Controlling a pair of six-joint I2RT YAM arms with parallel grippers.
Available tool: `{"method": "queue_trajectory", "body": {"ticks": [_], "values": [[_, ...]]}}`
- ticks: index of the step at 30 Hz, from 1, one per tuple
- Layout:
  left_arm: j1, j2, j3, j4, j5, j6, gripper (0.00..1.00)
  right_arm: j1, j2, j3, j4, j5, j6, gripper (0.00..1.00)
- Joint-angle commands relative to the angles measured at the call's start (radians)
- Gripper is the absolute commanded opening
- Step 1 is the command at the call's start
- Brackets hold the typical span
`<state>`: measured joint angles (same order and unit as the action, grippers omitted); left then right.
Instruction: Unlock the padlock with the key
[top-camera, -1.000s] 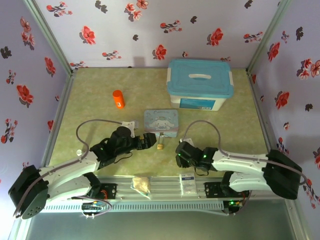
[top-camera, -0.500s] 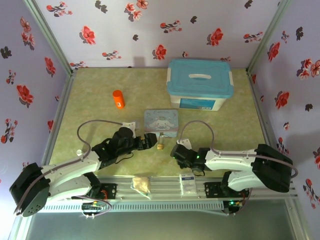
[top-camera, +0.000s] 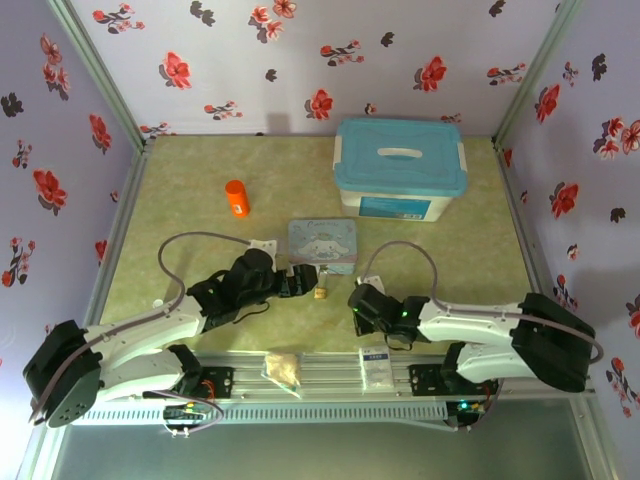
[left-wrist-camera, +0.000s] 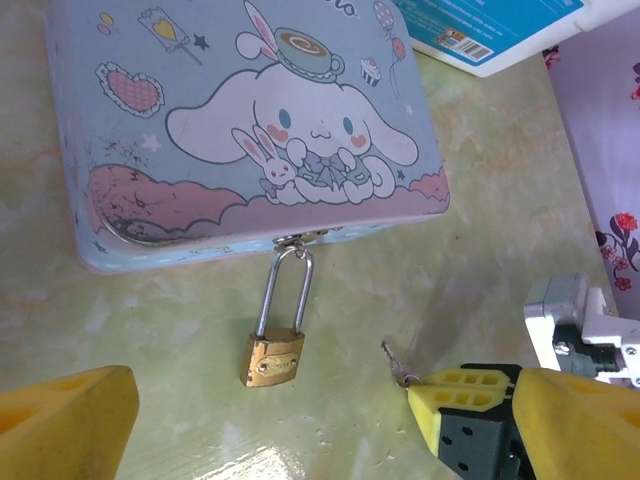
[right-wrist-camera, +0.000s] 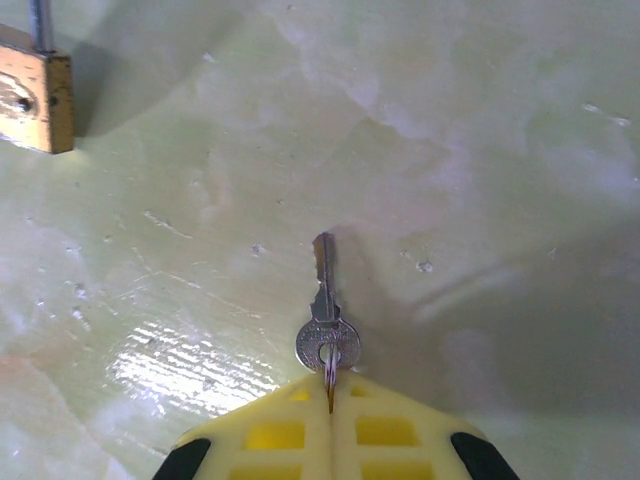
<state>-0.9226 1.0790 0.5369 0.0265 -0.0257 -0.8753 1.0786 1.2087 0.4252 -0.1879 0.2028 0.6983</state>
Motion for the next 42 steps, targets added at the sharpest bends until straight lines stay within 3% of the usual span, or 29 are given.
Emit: {"method": "queue_trajectory", "body": {"ticks": [1, 4, 10, 15, 20, 31, 38, 42], "values": [[-0.057, 0.003, 0.087, -0.089, -0.060, 0.086, 0.94, -0.016, -0.082, -0.022, 0.061, -0.053, -0.068, 0.00], [-0.077, 0.020, 0.140, -0.142, -0.071, 0.097, 0.96, -0.072, -0.133, -0.029, 0.057, -0.111, -0.085, 0.00], [-0.079, 0.041, 0.091, 0.019, -0.021, 0.020, 0.94, -0.092, -0.233, -0.038, 0.056, -0.141, -0.136, 0.00], [-0.079, 0.061, 0.024, 0.248, 0.069, -0.143, 0.89, -0.092, -0.334, -0.044, 0.094, -0.170, -0.174, 0.00], [-0.082, 0.009, -0.003, 0.336, 0.072, -0.265, 0.86, -0.091, -0.407, -0.025, 0.161, -0.209, -0.229, 0.00], [-0.079, 0.142, -0.060, 0.628, 0.153, -0.464, 0.90, -0.062, -0.320, 0.054, 0.287, -0.172, -0.311, 0.00], [-0.077, 0.124, -0.096, 0.591, 0.081, -0.516, 0.97, -0.050, -0.285, 0.063, 0.323, -0.156, -0.322, 0.00], [-0.083, 0.134, -0.183, 0.739, 0.014, -0.667, 0.99, -0.046, -0.280, 0.031, 0.427, -0.138, -0.299, 0.00]]}}
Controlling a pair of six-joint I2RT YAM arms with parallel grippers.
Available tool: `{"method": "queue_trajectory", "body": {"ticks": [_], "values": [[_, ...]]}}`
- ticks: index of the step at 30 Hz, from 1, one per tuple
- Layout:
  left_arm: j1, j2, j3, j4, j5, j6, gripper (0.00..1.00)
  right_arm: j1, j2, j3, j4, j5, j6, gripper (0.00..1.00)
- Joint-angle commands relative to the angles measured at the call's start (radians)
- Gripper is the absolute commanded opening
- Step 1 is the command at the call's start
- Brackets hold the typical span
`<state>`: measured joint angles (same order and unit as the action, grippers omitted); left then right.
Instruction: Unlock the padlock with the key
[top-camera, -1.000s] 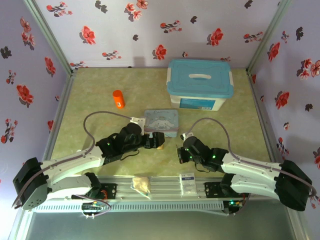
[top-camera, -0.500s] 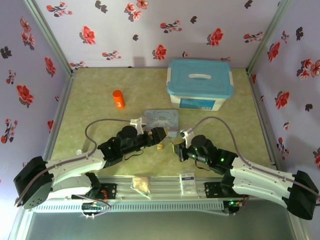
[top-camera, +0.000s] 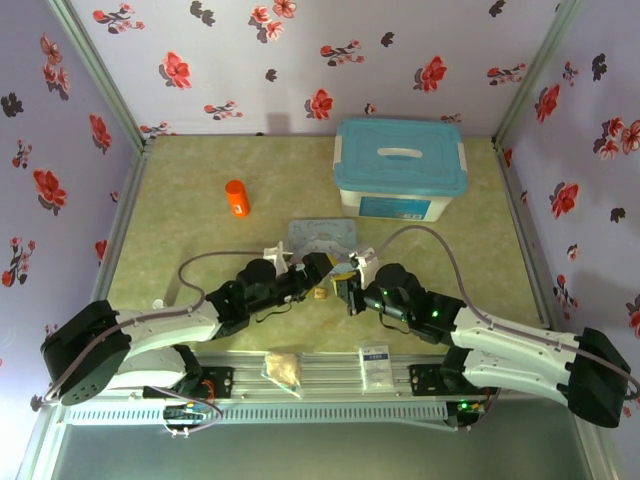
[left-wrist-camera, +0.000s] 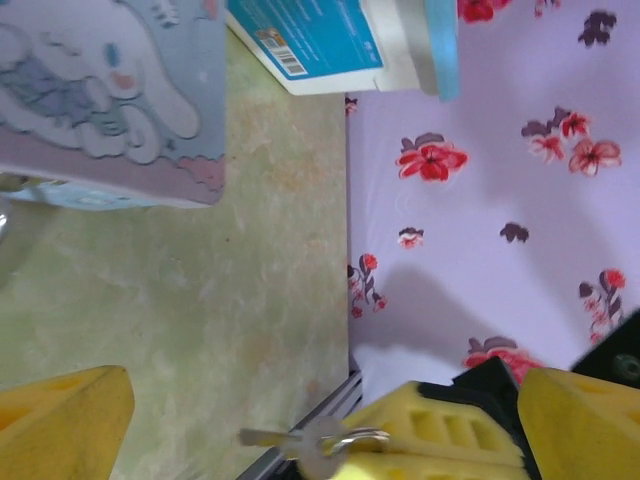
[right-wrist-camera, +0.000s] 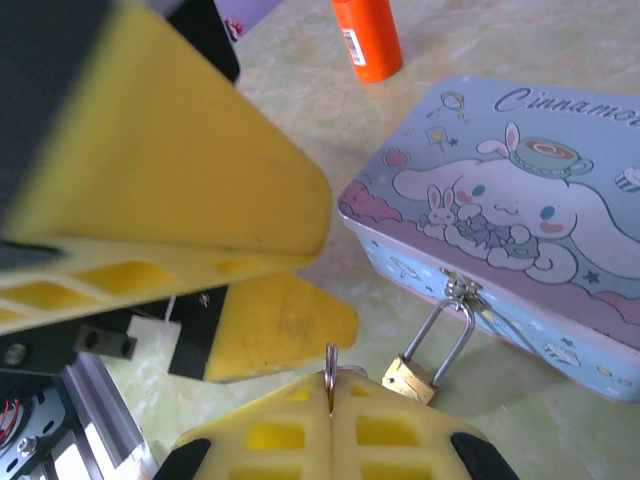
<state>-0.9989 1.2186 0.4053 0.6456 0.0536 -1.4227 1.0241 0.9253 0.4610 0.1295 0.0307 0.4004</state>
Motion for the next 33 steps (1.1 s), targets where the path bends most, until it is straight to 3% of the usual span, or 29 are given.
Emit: {"method": "queue_trajectory", "body": {"ticks": [1, 8, 16, 21, 25, 33], "values": [[-0.011, -0.007, -0.068, 0.163, -0.089, -0.158, 1.00, 0.011, 0.015, -0.008, 0.143, 0.040, 0.005, 0.00], [-0.019, -0.034, -0.134, 0.320, -0.209, -0.322, 1.00, 0.027, 0.171, 0.051, 0.284, 0.043, -0.021, 0.00], [-0.020, 0.041, -0.172, 0.430, -0.214, -0.469, 1.00, 0.053, 0.379, 0.157, 0.410, 0.032, -0.026, 0.00], [-0.021, 0.055, -0.189, 0.459, -0.231, -0.482, 1.00, 0.066, 0.463, 0.201, 0.432, 0.005, -0.029, 0.00], [-0.020, 0.019, -0.244, 0.493, -0.318, -0.486, 1.00, 0.080, 0.477, 0.189, 0.435, 0.001, -0.010, 0.00], [0.000, -0.102, -0.262, 0.407, -0.344, -0.425, 0.80, 0.113, 0.431, 0.116, 0.416, 0.035, 0.028, 0.00]]}}
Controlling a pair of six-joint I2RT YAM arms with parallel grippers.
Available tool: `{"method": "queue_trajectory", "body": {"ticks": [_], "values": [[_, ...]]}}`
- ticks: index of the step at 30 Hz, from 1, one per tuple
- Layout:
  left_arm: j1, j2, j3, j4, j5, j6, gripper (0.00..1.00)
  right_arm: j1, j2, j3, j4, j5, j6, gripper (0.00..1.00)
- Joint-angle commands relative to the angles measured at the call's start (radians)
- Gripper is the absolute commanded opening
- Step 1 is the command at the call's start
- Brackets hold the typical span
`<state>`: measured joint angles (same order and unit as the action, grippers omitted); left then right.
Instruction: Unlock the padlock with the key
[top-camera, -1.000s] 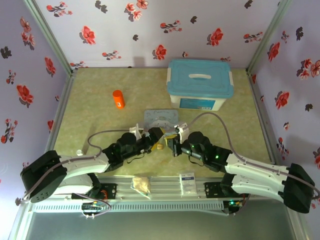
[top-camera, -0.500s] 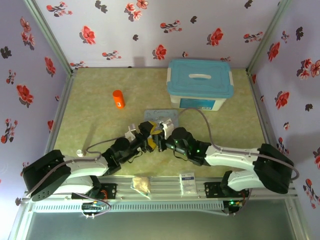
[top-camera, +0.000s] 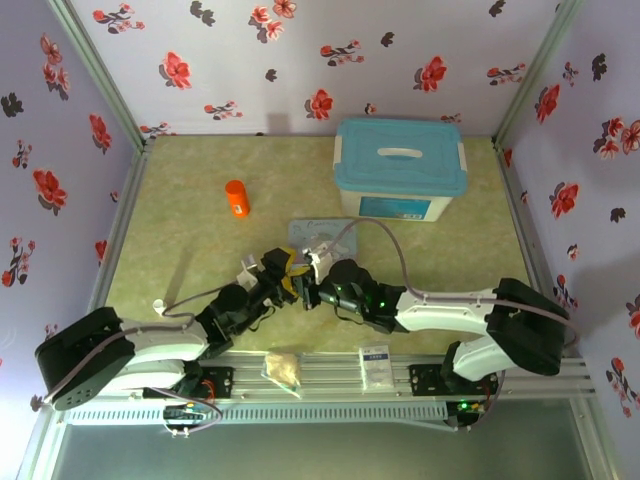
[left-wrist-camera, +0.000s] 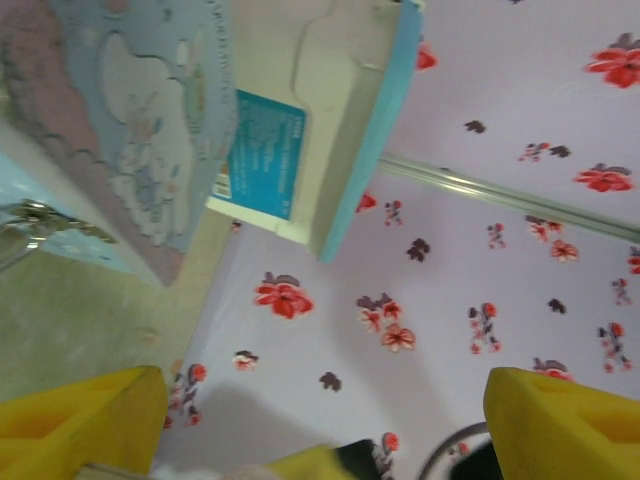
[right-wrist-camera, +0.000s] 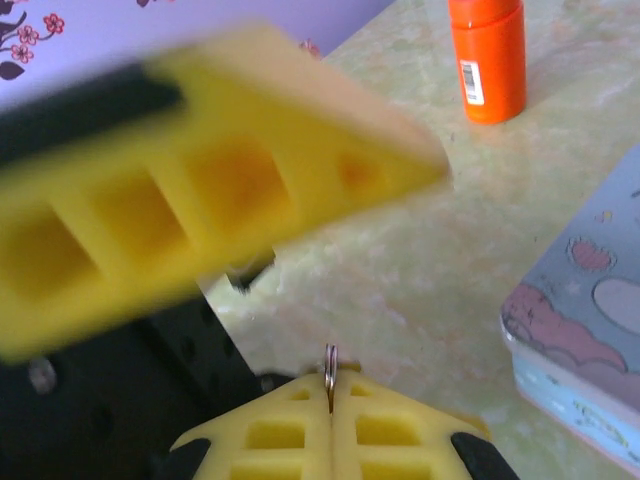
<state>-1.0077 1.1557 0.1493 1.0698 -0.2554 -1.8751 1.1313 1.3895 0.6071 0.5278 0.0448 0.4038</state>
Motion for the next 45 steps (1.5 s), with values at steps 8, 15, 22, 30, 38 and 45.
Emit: {"method": "queue_trajectory", "body": {"ticks": [8, 15, 22, 30, 38, 45], "values": [[0.027, -0.139, -0.004, -0.159, -0.035, 0.052, 0.61, 0.005, -0.077, -0.068, -0.005, 0.032, 0.024, 0.00], [0.029, -0.139, -0.015, -0.165, -0.035, 0.059, 0.41, 0.006, -0.076, -0.078, -0.005, 0.039, 0.020, 0.00], [0.036, -0.137, -0.012, -0.230, -0.023, 0.065, 0.31, 0.006, -0.082, -0.073, -0.031, 0.032, 0.016, 0.00], [0.052, -0.083, 0.001, -0.237, 0.029, 0.072, 0.50, 0.005, -0.070, -0.075, -0.045, 0.015, 0.010, 0.00], [0.066, 0.032, 0.024, -0.142, 0.093, 0.089, 0.56, 0.005, -0.025, -0.040, -0.116, -0.036, 0.003, 0.00], [0.067, 0.043, 0.039, -0.167, 0.111, 0.122, 0.45, 0.006, -0.030, -0.048, -0.150, -0.030, 0.001, 0.00]]}}
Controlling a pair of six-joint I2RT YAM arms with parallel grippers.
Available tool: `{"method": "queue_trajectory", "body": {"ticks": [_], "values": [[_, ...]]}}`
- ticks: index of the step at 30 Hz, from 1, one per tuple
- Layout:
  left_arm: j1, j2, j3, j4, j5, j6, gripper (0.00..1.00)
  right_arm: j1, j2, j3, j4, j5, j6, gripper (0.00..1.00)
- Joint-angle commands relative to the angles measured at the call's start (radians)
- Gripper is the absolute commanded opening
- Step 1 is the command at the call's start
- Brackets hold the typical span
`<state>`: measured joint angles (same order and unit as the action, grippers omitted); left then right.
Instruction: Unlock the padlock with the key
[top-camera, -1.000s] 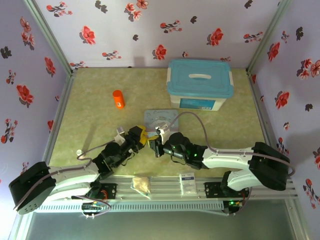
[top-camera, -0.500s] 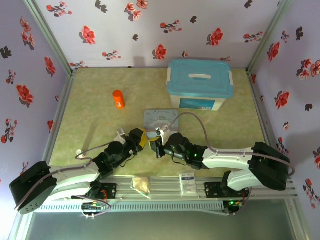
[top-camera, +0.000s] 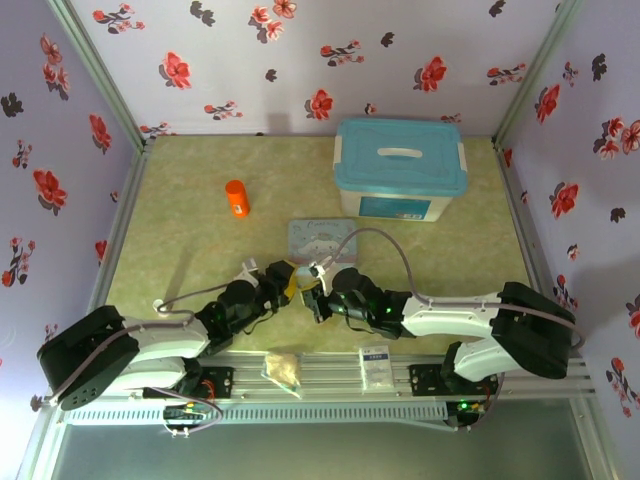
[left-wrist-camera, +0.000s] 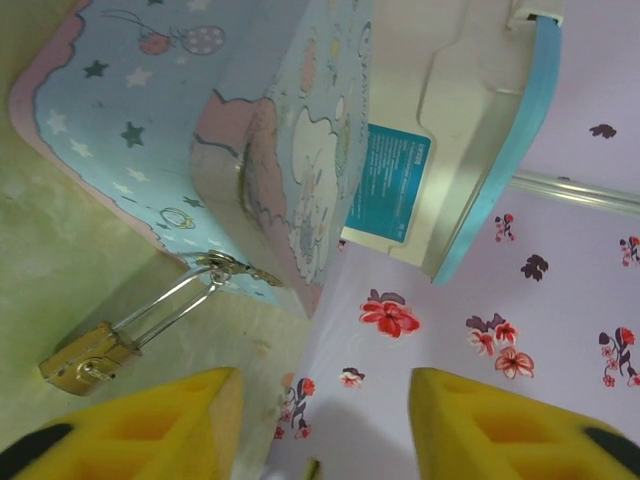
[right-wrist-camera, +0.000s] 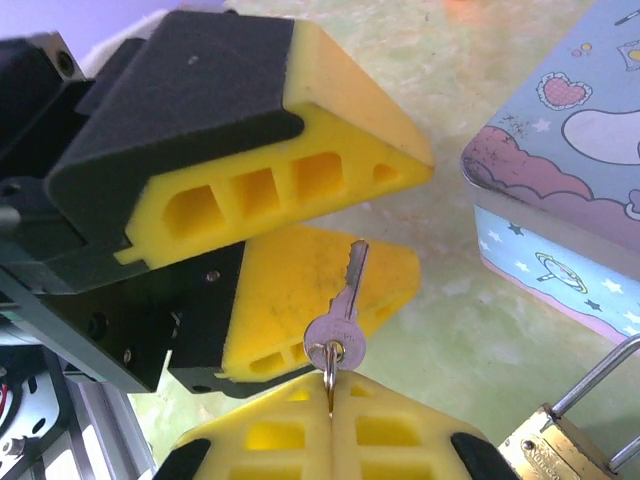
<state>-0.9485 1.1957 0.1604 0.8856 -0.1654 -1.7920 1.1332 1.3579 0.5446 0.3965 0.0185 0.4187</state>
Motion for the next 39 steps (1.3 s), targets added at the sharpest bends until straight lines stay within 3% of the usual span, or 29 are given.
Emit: {"method": "queue_trajectory", "body": {"ticks": [1, 9, 18, 20, 27, 28, 30, 31, 34, 39], "values": [[0.010, 0.007, 0.033, 0.014, 0.029, 0.042, 0.45, 0.004, -0.001, 0.015, -0.021, -0.002, -0.015, 0.00], [0.029, 0.108, 0.057, 0.053, 0.127, 0.061, 0.42, 0.004, -0.020, 0.020, -0.067, 0.014, -0.042, 0.00], [0.036, 0.207, 0.065, 0.145, 0.172, 0.065, 0.05, 0.004, -0.046, 0.005, -0.087, 0.034, -0.045, 0.00], [0.039, 0.231, 0.067, 0.169, 0.180, 0.067, 0.01, 0.004, -0.053, 0.003, -0.099, 0.042, -0.047, 0.00], [0.050, 0.225, 0.095, 0.162, 0.187, 0.157, 0.00, -0.002, -0.117, -0.023, -0.120, 0.088, -0.021, 0.02], [0.050, 0.203, 0.106, 0.120, 0.190, 0.185, 0.00, -0.012, -0.131, -0.031, -0.115, 0.074, -0.007, 0.14], [0.051, 0.155, 0.132, 0.050, 0.188, 0.258, 0.00, -0.058, -0.162, -0.055, -0.077, 0.003, 0.043, 0.52], [0.050, 0.126, 0.133, 0.014, 0.188, 0.303, 0.00, -0.093, -0.180, -0.078, -0.025, -0.053, 0.080, 0.64], [0.052, 0.034, 0.202, -0.107, 0.180, 0.461, 0.00, -0.203, -0.228, -0.141, 0.173, -0.242, 0.207, 0.75], [0.055, -0.126, 0.272, -0.264, 0.179, 0.742, 0.00, -0.305, -0.243, -0.142, 0.401, -0.471, 0.340, 0.76]]}}
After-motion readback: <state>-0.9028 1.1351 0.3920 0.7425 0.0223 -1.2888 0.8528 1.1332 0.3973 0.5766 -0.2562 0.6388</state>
